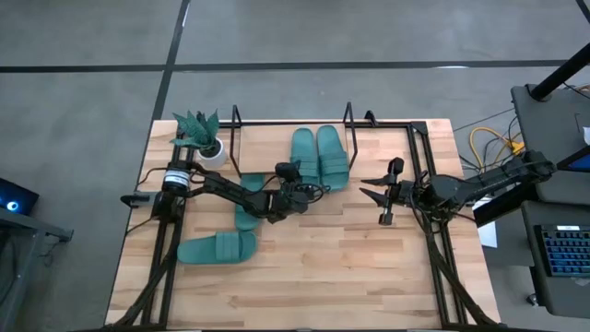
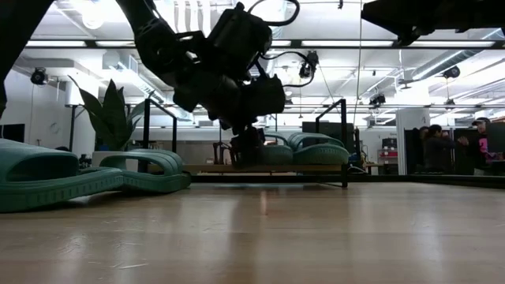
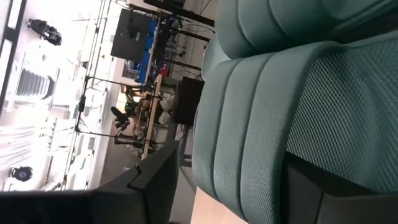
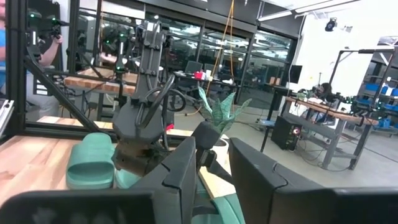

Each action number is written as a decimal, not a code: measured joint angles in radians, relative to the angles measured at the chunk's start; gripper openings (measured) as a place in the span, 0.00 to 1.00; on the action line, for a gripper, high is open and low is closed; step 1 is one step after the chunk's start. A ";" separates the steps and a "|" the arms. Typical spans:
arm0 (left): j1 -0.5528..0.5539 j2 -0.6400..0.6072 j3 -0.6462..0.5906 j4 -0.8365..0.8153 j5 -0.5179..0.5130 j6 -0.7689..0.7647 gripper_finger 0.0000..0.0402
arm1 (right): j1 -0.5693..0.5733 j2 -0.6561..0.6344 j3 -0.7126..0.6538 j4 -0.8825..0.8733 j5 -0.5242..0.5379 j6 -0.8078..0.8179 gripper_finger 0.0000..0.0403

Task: Pick and place slides into the shelf
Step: Put the green slipper on the shelf, then put the slipper on the shelf

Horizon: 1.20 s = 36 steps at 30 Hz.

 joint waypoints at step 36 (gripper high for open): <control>-0.021 -0.003 0.030 0.001 0.171 -0.005 0.50 | 0.000 0.000 0.000 -0.013 0.000 -0.003 0.20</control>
